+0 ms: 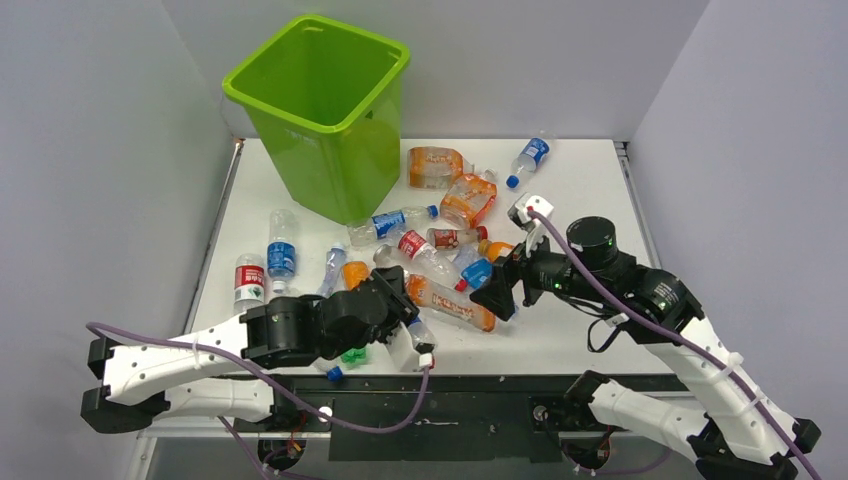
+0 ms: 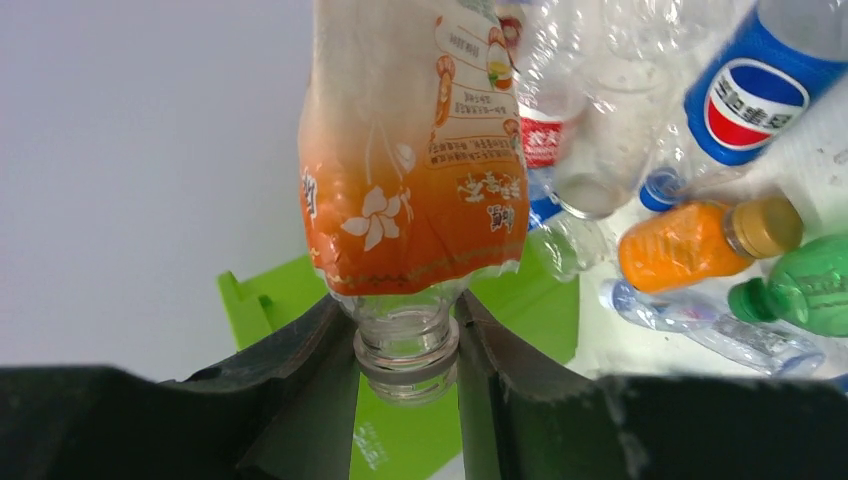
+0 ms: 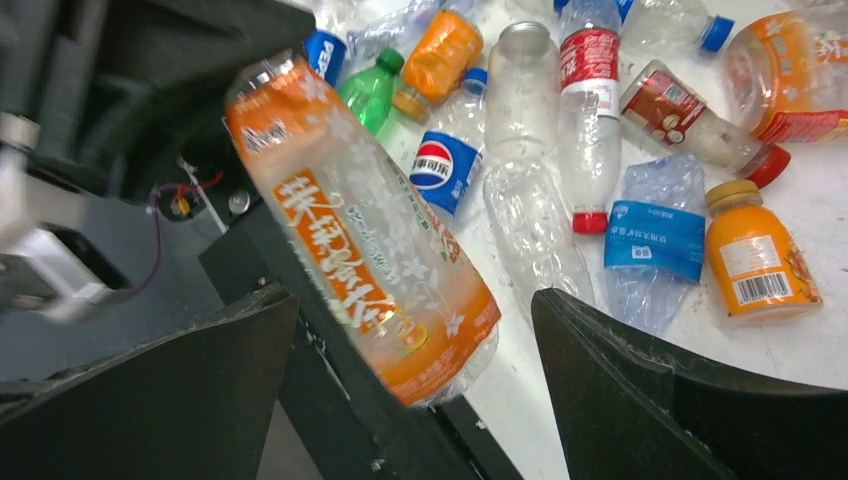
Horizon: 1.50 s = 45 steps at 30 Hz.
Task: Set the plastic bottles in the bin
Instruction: Place the plastic bottle in the trash bin.
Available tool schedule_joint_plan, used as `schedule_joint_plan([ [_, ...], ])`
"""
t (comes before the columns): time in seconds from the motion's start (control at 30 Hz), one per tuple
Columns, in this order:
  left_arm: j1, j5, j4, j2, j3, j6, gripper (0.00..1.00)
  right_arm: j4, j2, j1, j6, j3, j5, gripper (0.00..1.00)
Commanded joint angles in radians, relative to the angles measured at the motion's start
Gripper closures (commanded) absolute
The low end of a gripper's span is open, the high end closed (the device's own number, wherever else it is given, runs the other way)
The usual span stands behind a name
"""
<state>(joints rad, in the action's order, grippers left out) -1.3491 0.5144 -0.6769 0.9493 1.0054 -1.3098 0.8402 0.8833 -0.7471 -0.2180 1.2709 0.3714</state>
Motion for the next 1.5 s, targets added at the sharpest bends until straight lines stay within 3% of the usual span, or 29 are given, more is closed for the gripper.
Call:
schedule_joint_plan([
  [0.0, -0.004, -0.204, -0.283, 0.110, 0.307, 0.202, 1.00, -0.007, -0.044, -0.004, 0.091, -0.015, 0.054, 0.10],
  [0.13, 0.005, -0.392, -0.471, 0.195, 0.428, 0.325, 1.00, -0.055, -0.066, -0.004, 0.126, -0.051, 0.122, 0.09],
  [0.27, 0.033, -0.502, -0.514, 0.217, 0.437, 0.356, 1.00, -0.054, -0.040, -0.003, 0.164, -0.049, 0.149, 0.09],
  [0.47, 0.095, -0.514, -0.527, 0.214, 0.422, 0.361, 1.00, -0.057, -0.015, -0.004, 0.176, -0.021, 0.231, 0.09],
  [0.77, 0.153, -0.514, -0.501, 0.224, 0.393, 0.350, 1.00, -0.159, 0.021, -0.098, 0.112, -0.134, 0.236, 0.08],
  [1.13, 0.174, -0.511, -0.484, 0.253, 0.410, 0.367, 1.00, -0.198, 0.124, -0.293, 0.098, -0.239, -0.021, 0.02],
  [1.2, 0.174, -0.514, -0.482, 0.254, 0.411, 0.368, 1.00, -0.210, 0.124, -0.299, 0.090, -0.253, -0.080, 0.10],
  [1.33, 0.174, -0.514, -0.475, 0.249, 0.405, 0.370, 1.00, -0.234, 0.105, -0.302, 0.079, -0.281, -0.155, 0.39],
  [1.4, 0.174, -0.514, -0.470, 0.250, 0.413, 0.377, 1.00, -0.234, 0.111, -0.302, 0.080, -0.291, -0.154, 0.43],
  [1.47, 0.174, -0.541, -0.466, 0.249, 0.424, 0.380, 1.00, -0.238, 0.120, -0.303, 0.081, -0.301, -0.153, 0.40],
])
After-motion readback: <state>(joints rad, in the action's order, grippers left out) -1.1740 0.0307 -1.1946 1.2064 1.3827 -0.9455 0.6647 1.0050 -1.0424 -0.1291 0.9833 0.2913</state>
